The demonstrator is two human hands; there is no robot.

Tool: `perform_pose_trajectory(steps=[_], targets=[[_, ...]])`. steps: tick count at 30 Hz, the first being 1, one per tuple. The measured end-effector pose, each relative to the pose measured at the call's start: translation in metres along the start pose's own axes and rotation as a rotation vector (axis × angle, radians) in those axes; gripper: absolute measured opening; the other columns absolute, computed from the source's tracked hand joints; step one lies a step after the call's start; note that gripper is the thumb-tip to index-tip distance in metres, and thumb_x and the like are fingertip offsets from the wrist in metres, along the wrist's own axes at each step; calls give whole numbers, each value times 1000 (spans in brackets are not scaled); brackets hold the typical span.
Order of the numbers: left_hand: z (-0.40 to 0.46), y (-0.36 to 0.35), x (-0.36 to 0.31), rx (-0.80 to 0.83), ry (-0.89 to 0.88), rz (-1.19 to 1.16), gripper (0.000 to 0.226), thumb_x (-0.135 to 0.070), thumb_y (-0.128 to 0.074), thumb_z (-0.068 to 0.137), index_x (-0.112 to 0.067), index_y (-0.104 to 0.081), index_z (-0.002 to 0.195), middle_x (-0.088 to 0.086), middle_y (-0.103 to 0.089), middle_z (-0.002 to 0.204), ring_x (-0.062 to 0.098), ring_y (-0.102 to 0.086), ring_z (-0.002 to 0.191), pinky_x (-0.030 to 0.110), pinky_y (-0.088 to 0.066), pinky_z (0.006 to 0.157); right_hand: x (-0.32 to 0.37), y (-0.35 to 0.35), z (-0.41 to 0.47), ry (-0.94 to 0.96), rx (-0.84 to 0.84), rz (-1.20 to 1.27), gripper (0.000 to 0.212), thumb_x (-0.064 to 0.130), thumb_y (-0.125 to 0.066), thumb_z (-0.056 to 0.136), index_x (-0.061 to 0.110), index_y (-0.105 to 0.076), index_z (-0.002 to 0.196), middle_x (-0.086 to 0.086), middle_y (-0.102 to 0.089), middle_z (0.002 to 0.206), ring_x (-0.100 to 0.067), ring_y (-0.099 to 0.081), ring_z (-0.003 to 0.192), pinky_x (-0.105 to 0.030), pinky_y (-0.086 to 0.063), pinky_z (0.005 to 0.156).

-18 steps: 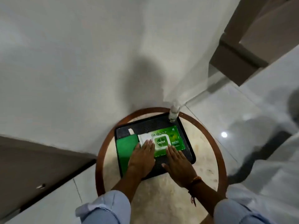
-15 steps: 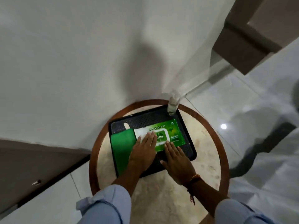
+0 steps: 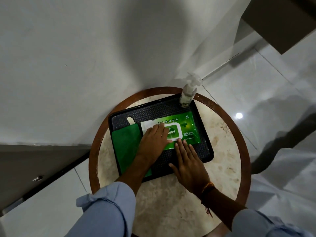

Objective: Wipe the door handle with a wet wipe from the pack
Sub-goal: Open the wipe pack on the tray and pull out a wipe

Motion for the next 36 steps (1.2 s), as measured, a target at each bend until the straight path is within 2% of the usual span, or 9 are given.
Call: perform_pose_trajectory(steps=[3,7,15,18,21,24,27,31,36], targets=[[12,8,1,-21,-10,-15,36,-28,-45,108,-6,-56,133,16,-68,130,32,-62,117,42,-55,89,1,-2,1,1,-18,-7,75,52,-37,108,-7,-34,154,-26,-31,165,-39,-30,155,-54,-38,123],[19,16,4,-57,-162,107,59,-61,-58,95,-6,-69,113,13,-74,107,26,-71,97,36,-61,69,1,-3,1,1,-34,-1,76,52,-39,107,-7,-31,156,-26,-30,166,-38,-28,155,-53,-35,124],[10,5,1,-41,-200,80,49,-38,-43,107,5,-61,121,27,-69,118,36,-67,105,43,-62,83,2,-5,2,-9,-26,-18,77,53,-36,107,-8,-35,153,-28,-33,164,-40,-30,154,-54,-38,123],[18,17,8,-207,-15,-224,18,-17,-58,99,-2,-67,104,20,-74,89,33,-70,78,41,-60,60,2,-6,2,-7,-38,-19,78,54,-36,107,-8,-32,154,-28,-30,165,-40,-27,155,-53,-34,125],[27,25,23,-295,395,-709,26,-24,-52,108,-6,-60,124,19,-71,109,30,-68,93,39,-54,72,2,-5,2,-2,-28,-19,78,54,-33,107,-8,-31,155,-28,-28,166,-40,-26,156,-54,-34,125],[23,19,29,-376,532,-757,16,-5,-51,104,-8,-54,119,8,-56,119,12,-53,88,35,-48,72,1,-6,2,-4,-17,-12,78,55,-32,107,-8,-31,155,-27,-28,166,-39,-26,156,-54,-34,125],[9,14,22,-292,394,-746,21,-8,-40,99,-6,-59,108,-9,-48,107,-4,-50,84,33,-51,72,1,-7,1,4,-33,-8,78,54,-35,107,-8,-32,154,-28,-29,165,-40,-27,155,-54,-34,125],[0,9,16,-190,176,-675,41,2,-62,85,-9,-67,124,15,-45,138,26,-56,116,34,-60,92,-1,-6,1,16,-38,-18,77,54,-31,108,-8,-34,154,-28,-31,164,-40,-29,155,-54,-36,124],[-6,15,18,-130,54,-660,50,12,-68,78,-10,-59,122,17,-42,142,33,-57,120,43,-64,91,-4,-7,1,32,-45,-26,77,54,-32,107,-8,-35,154,-28,-32,164,-40,-31,154,-54,-36,124]])
Point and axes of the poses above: each hand's wrist, its own z-axis towards the middle knuckle, its own y-axis out of the back of the hand, x = y × z, the point moved 1 cm from there along z, towards the middle knuckle
